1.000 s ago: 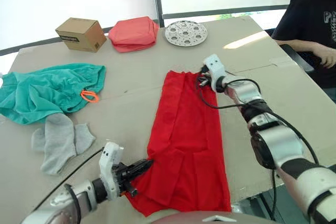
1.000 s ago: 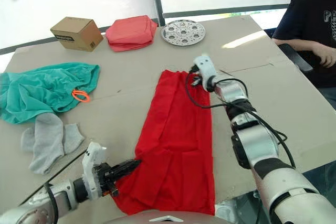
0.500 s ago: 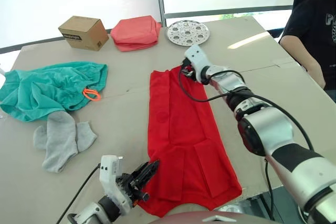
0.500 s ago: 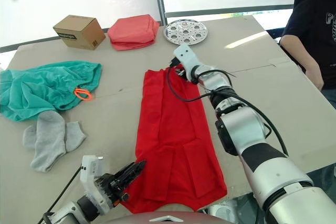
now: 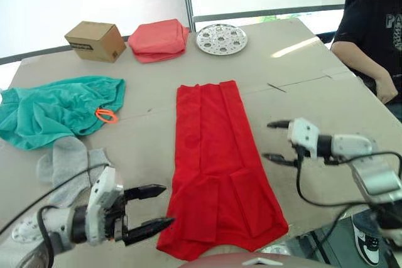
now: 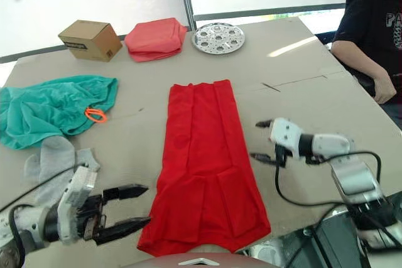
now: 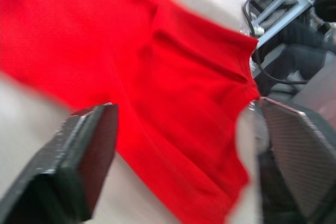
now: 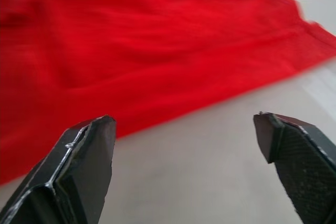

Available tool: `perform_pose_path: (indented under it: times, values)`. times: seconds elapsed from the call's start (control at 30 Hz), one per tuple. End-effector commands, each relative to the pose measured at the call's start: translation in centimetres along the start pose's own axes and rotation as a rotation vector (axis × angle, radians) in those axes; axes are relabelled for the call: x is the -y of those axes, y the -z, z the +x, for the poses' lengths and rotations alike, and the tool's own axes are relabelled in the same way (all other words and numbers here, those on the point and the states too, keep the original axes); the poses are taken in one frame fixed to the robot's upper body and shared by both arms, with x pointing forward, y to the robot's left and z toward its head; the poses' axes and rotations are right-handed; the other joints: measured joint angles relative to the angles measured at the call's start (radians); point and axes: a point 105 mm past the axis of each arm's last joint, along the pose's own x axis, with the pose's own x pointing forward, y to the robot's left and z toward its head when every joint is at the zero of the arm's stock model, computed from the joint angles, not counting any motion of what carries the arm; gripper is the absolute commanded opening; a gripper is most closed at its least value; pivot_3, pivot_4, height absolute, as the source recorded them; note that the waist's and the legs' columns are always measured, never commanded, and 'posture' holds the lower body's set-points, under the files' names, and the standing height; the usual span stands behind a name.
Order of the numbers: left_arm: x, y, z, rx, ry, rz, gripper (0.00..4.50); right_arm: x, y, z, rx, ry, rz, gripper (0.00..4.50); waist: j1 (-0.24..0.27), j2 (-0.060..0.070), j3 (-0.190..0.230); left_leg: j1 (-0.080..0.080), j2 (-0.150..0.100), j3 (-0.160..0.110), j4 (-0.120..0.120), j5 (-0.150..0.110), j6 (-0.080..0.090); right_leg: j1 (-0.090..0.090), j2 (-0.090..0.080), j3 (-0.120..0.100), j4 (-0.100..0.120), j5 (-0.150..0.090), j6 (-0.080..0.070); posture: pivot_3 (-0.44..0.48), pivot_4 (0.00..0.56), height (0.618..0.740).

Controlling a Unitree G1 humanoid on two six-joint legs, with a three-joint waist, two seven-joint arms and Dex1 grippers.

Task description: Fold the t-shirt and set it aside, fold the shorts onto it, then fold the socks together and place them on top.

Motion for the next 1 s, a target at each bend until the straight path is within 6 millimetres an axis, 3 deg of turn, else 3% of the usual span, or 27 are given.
perform_pose_path:
  times: [0.03, 0.17, 0.43, 0.67, 1.0]
  values:
    - [1.1, 1.1, -0.2, -0.062, 0.154, 0.201, 4.45, -2.7, -2.1, -0.5, 0.037, -0.081, -0.126, 4.5, 0.002, -0.002, 0.0, 0.0, 0.001, 0.004, 0.0, 0.0, 0.001, 0.0, -0.003, -0.002, -0.001, 0.0, 0.0, 0.0, 0.15, 0.74]
    - [0.5, 1.5, -0.5, -0.072, 0.222, 0.421, 4.45, -4.7, -2.7, -0.7, 0.088, -0.097, -0.198, 4.5, 0.018, -0.002, 0.0, -0.002, 0.003, 0.007, 0.001, -0.001, 0.002, -0.001, -0.003, -0.004, -0.003, 0.0, 0.0, 0.0, 0.15, 0.74]
    - [0.1, 3.0, -1.1, -0.128, 0.353, 0.679, 4.45, -8.1, -2.6, -1.9, 0.109, -0.227, -0.311, 4.5, 0.038, -0.005, -0.001, -0.002, 0.004, 0.007, 0.001, -0.004, 0.004, -0.001, -0.004, -0.009, -0.007, 0.001, -0.001, 0.0, 0.15, 0.74]
    - [0.8, 3.4, -0.4, -0.104, 0.416, 0.753, 4.45, -10.7, -2.4, -2.1, 0.116, -0.253, -0.396, 4.5, 0.045, -0.006, -0.001, -0.002, 0.004, 0.007, 0.001, -0.005, 0.006, 0.0, -0.004, -0.01, -0.01, 0.001, 0.001, 0.0, 0.15, 0.74]
    - [1.8, 3.8, 0.3, -0.126, 0.483, 0.873, 4.45, -12.4, -2.1, -1.2, 0.118, -0.299, -0.335, 4.5, 0.054, -0.007, -0.002, -0.001, 0.005, 0.008, 0.003, -0.005, 0.005, 0.001, -0.003, -0.01, -0.009, 0.001, 0.001, 0.0, 0.15, 0.74]
